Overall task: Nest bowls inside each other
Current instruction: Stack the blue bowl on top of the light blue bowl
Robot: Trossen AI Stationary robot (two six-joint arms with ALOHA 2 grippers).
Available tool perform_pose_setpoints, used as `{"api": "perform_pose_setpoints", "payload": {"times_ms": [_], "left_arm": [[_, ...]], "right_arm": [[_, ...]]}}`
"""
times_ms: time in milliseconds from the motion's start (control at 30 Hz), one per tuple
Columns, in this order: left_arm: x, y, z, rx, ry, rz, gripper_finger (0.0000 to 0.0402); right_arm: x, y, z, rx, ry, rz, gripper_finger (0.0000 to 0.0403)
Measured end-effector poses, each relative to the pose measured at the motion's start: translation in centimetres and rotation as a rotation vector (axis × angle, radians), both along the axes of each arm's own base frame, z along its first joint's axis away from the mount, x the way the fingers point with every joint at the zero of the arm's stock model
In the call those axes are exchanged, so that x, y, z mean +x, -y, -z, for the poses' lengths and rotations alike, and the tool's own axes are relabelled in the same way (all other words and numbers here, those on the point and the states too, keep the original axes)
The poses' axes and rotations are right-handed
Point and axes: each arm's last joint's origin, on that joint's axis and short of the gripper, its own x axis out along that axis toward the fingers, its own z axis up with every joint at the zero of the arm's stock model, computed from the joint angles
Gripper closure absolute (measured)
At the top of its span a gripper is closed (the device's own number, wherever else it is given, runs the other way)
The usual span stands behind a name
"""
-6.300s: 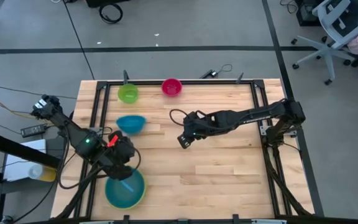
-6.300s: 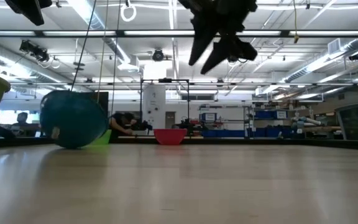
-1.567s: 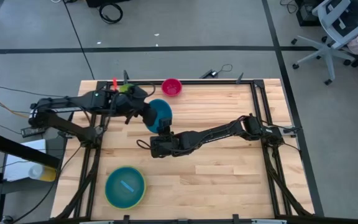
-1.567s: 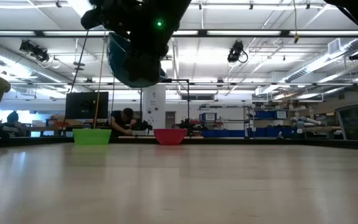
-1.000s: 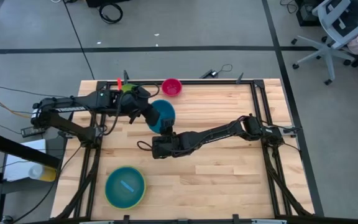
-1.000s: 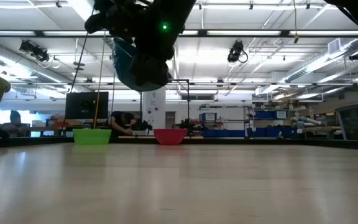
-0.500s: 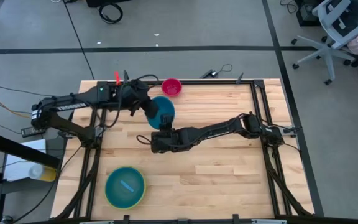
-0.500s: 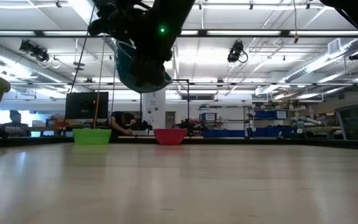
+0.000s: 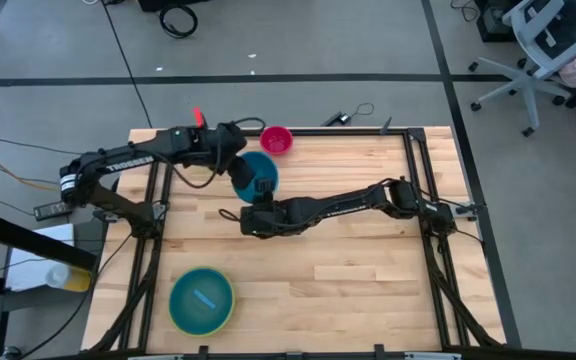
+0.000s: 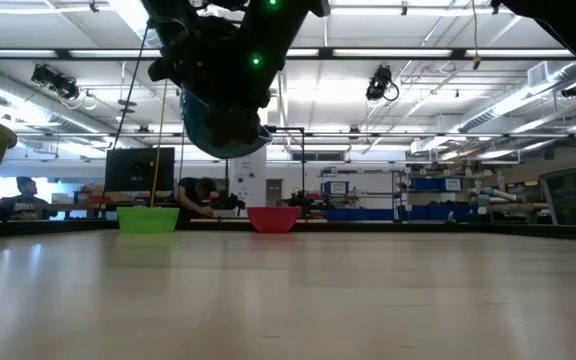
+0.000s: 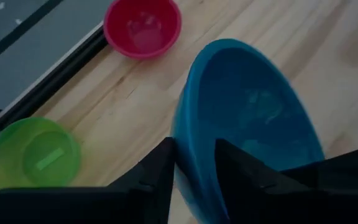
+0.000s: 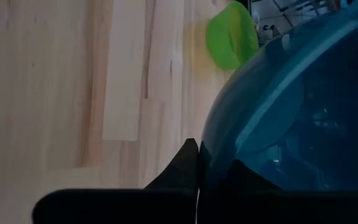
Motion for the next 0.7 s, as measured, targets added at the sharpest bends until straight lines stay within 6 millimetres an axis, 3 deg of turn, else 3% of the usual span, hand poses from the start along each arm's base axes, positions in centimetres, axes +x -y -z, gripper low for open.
{"api": "perform_pose_setpoints", "payload": {"times_ms": [167,367,500,700], "left_arm": [[-0.4,-1.2,0.8,-0.016,-0.083,-0.010,0.0380],[-1.8,-2.5,1.3,-0.072,-0.188,0.008,0.0394],[-3.1,-2.1,1.2,-0.130,-0.239,-0.051,0.0394],[-4.5,2.3,2.4,-0.177,-0.202,0.038,0.0394]], "right_arm": [[0.5,0.3,-0.3,0.114,0.091,-0.002,0.0363],[0.5,0.1,-1.8,0.382,0.223,-0.019,0.0305],[-1.0,-0.3,-6.0,0.525,0.340,-0.005,0.0280],[-4.6,0.2,-13.4,0.634,0.560,0.047,0.0283]]}}
